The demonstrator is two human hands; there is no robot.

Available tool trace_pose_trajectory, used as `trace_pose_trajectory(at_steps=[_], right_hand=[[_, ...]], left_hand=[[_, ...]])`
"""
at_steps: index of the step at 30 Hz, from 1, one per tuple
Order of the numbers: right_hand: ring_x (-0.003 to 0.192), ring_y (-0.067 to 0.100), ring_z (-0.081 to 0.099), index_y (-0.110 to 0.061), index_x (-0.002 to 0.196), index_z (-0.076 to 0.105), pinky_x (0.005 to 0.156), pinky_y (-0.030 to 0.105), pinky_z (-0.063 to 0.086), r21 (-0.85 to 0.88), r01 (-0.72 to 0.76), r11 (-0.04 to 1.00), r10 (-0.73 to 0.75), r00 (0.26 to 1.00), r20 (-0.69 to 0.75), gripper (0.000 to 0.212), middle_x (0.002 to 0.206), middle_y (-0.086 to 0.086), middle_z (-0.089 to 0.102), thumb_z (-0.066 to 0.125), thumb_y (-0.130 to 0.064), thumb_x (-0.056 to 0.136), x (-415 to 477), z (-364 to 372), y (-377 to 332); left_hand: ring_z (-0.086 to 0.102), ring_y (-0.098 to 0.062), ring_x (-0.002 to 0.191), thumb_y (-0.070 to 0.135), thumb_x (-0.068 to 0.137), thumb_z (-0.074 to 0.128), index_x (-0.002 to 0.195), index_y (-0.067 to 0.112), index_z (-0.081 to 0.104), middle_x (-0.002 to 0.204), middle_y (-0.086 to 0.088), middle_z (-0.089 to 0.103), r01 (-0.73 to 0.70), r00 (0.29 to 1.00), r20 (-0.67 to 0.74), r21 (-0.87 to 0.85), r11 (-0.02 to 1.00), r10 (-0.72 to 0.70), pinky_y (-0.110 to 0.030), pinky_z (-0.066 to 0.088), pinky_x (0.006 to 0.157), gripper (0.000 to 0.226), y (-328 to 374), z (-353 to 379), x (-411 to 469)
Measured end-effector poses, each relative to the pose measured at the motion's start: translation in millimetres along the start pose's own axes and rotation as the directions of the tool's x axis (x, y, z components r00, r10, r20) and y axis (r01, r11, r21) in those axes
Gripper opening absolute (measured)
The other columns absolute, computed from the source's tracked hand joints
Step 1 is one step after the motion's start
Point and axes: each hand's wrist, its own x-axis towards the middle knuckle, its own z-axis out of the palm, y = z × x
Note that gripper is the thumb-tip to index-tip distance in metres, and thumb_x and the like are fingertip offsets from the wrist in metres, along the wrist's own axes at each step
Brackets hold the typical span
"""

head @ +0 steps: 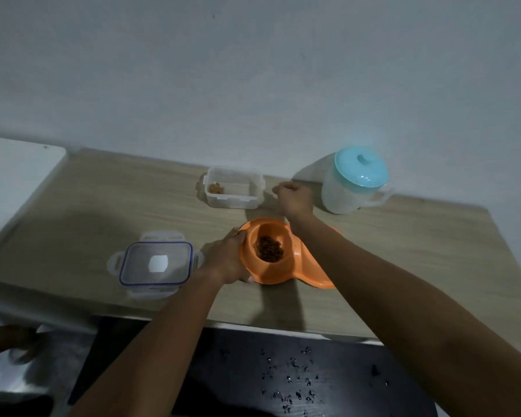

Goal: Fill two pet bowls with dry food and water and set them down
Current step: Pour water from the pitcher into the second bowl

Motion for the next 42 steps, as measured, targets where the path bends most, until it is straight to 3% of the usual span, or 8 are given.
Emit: trace_pose_trajectory(at_steps=[5,8,11,18,27,33,38,42], right_hand=[[0.101,0.016,0.068,-0.018,0.106,0.077,0.093,0.035,0.055,-0.096,0.303,0.948,-0.317,0.925,-0.208,0.021,0.104,-0.002,0.076,0.064,-0.019,0.089,-33.4,-61.8,-15.1],[0.101,0.016,0.067,-0.019,0.104,0.075,0.087,0.03,0.052,-0.149,0.351,0.924,-0.382,0.851,-0.361,0.021,0.109,-0.001,0.073,0.061,-0.019,0.088,-38.4,-103.2,-24.6],[0.113,0.023,0.061,-0.02,0.113,0.072,0.095,0.037,0.051,-0.257,0.304,0.918,-0.392,0.798,-0.458,0.027,0.121,0.004,0.067,0.059,-0.026,0.089,-27.0,-141.2,-29.4],[0.135,0.036,0.05,-0.015,0.146,0.05,0.11,0.046,0.041,-0.398,0.038,0.917,-0.155,0.952,-0.265,0.061,0.148,0.015,0.053,0.041,-0.054,0.1,19.2,-197.4,-20.9],[0.082,0.022,0.059,-0.004,0.124,0.065,0.064,0.031,0.04,-0.092,-0.041,0.995,0.031,0.994,-0.109,0.075,0.11,0.012,0.065,0.052,-0.069,0.089,25.1,-189.9,-9.7],[0.093,0.02,0.056,-0.01,0.126,0.061,0.071,0.029,0.045,0.286,-0.06,0.956,0.106,0.983,-0.149,0.059,0.116,0.007,0.06,0.069,-0.052,0.085,14.1,-179.6,-2.4],[0.1,0.022,0.06,-0.015,0.108,0.066,0.085,0.04,0.05,0.22,0.03,0.975,0.014,0.981,-0.194,0.05,0.11,0.005,0.065,0.072,-0.054,0.076,-6.3,-199.9,-9.8],[0.066,0.017,0.046,-0.011,0.072,0.061,0.064,0.035,0.038,0.06,0.132,0.989,-0.122,0.981,-0.15,0.045,0.067,-0.001,0.049,0.073,-0.055,0.078,-26.1,-224.6,-21.8]], left_hand=[[0.05,-0.033,0.126,0.045,0.049,0.088,0.154,0.029,0.004,0.154,-0.003,0.033,-0.002,1.0,-0.01,0.28,0.96,0.005,-0.047,0.044,0.101,0.135,20.0,-5.8,-5.6],[0.031,-0.033,0.142,0.048,0.051,0.088,0.154,0.032,-0.006,0.164,-0.003,0.004,-0.021,1.0,0.011,0.388,0.922,0.018,-0.047,0.039,0.107,0.141,34.5,-0.4,-6.5],[0.015,-0.036,0.147,0.061,0.05,0.083,0.154,0.031,-0.006,0.164,-0.005,-0.001,-0.001,1.0,-0.019,0.463,0.886,0.011,-0.05,0.03,0.113,0.141,51.4,6.4,-6.5],[0.015,-0.031,0.149,0.055,0.066,0.08,0.156,0.013,-0.003,0.164,-0.01,0.0,0.07,0.997,-0.039,0.318,0.946,-0.061,-0.043,0.024,0.119,0.13,81.4,16.3,11.0],[0.046,-0.029,0.131,0.038,0.048,0.094,0.148,0.01,0.03,0.144,-0.009,0.043,0.184,0.983,-0.043,0.325,0.928,-0.18,-0.04,0.045,0.099,0.122,106.7,8.1,18.9],[0.046,-0.028,0.132,0.037,0.048,0.095,0.149,0.011,0.029,0.145,-0.008,0.044,0.194,0.981,-0.063,0.306,0.932,-0.183,-0.038,0.044,0.099,0.123,104.8,8.0,17.1],[0.048,-0.028,0.128,0.039,0.047,0.094,0.145,0.013,0.035,0.141,-0.007,0.047,0.173,0.985,-0.062,0.3,0.938,-0.162,-0.039,0.046,0.095,0.118,102.0,6.1,13.0],[0.053,-0.029,0.123,0.041,0.046,0.094,0.141,0.012,0.039,0.137,-0.008,0.05,0.162,0.987,-0.064,0.305,0.938,-0.15,-0.039,0.05,0.089,0.114,102.8,5.0,8.9]])
